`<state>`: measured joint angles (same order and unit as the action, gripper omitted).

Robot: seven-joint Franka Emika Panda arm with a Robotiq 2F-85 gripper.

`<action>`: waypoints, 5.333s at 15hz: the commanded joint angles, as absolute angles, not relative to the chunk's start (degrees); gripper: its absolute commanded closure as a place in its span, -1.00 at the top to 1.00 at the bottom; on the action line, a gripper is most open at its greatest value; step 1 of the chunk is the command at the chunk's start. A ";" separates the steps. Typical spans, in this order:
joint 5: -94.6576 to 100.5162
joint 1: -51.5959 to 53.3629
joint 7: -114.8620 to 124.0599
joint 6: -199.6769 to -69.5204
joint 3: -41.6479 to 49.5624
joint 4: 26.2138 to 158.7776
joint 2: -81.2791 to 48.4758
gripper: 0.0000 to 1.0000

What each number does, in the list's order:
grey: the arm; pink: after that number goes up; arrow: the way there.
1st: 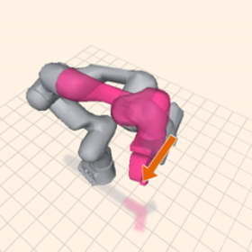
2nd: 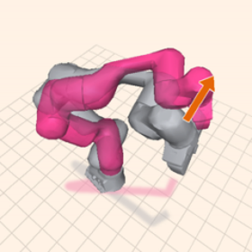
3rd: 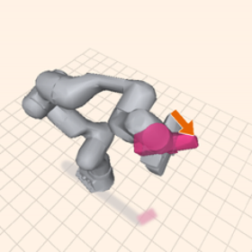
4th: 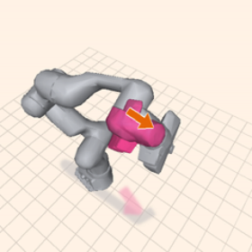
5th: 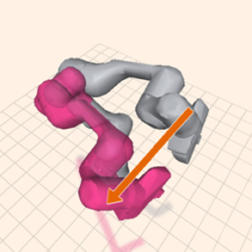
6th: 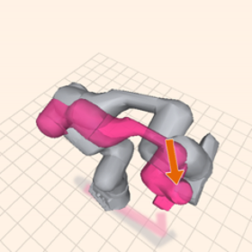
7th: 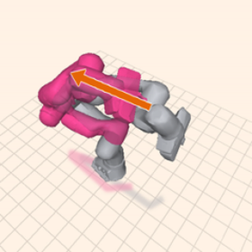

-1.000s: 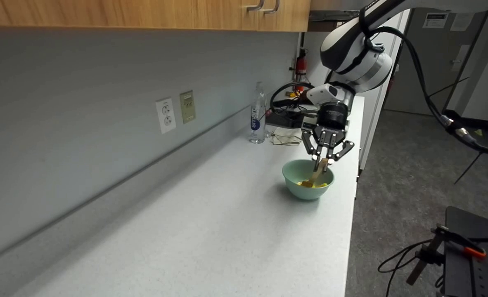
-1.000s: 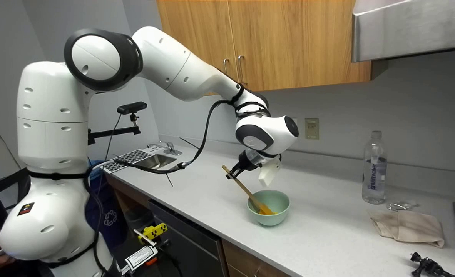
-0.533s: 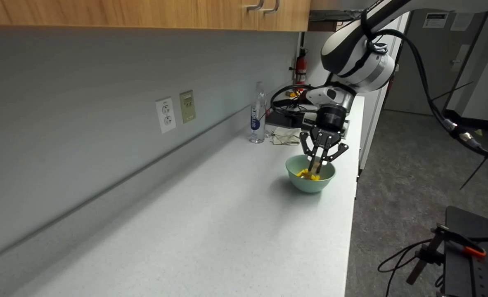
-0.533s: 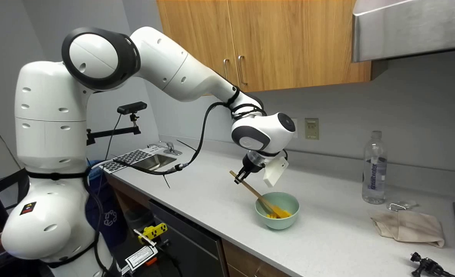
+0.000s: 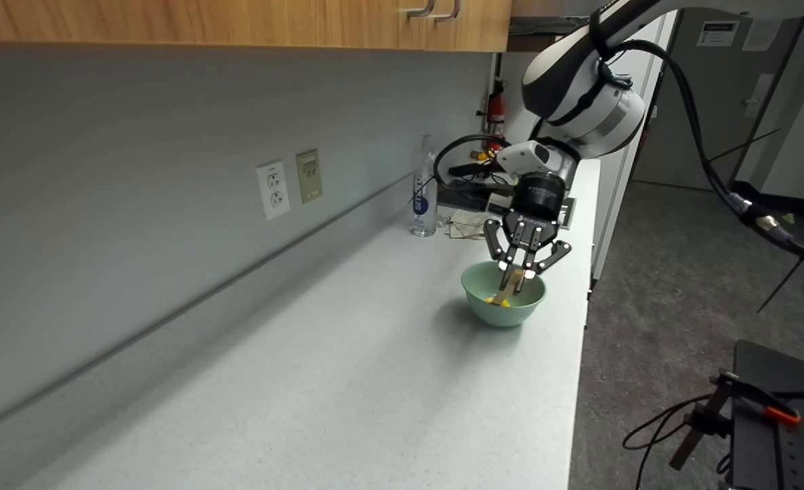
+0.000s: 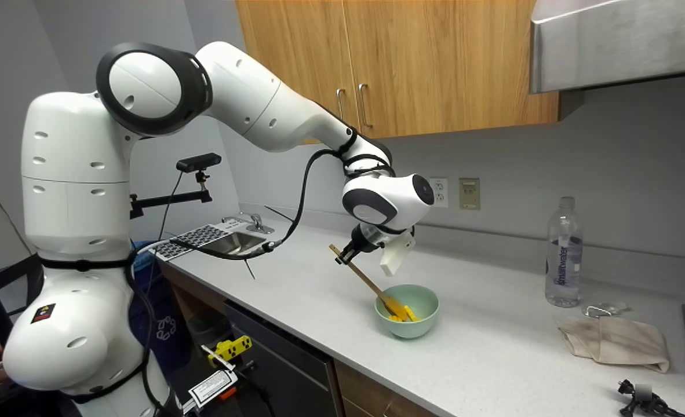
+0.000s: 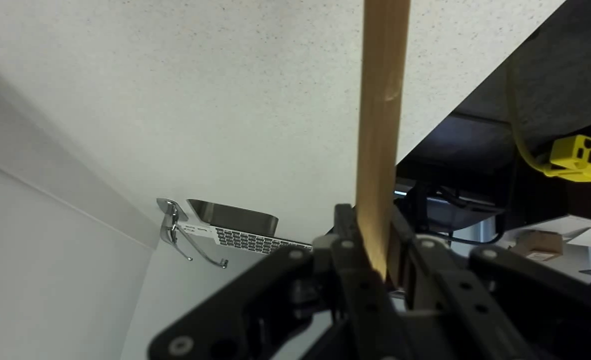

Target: Use the object to mix the contents in the bowl

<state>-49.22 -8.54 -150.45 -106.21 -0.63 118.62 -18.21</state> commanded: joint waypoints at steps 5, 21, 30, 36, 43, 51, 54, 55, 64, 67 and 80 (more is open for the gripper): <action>-47.32 -7.09 -147.23 -117.38 2.10 120.60 -17.23 -0.92; -48.57 -6.28 -145.75 -118.35 -0.42 121.88 -14.90 -0.92; -48.03 -6.52 -146.06 -121.77 -1.49 122.70 -14.84 -0.92; -52.42 -8.32 -153.35 -109.41 -1.33 121.17 -15.46 -0.92; -52.88 -8.98 -155.59 -100.11 1.26 118.92 -16.11 -0.92; -52.53 -10.16 -156.09 -99.23 3.68 117.99 -18.49 -0.92; -51.75 -10.11 -154.97 -100.80 4.30 118.18 -19.39 -0.92; -51.10 -9.72 -154.24 -102.26 4.53 118.44 -19.32 -0.92; -44.12 -6.38 -151.74 -114.67 2.78 120.63 -16.66 -0.92; -45.53 -7.31 -153.13 -111.20 1.44 119.47 -18.19 -0.92; -45.01 -6.58 -150.32 -111.72 2.77 118.79 -18.87 -0.92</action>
<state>-47.27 -7.87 -152.76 -106.12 2.06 118.57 -19.58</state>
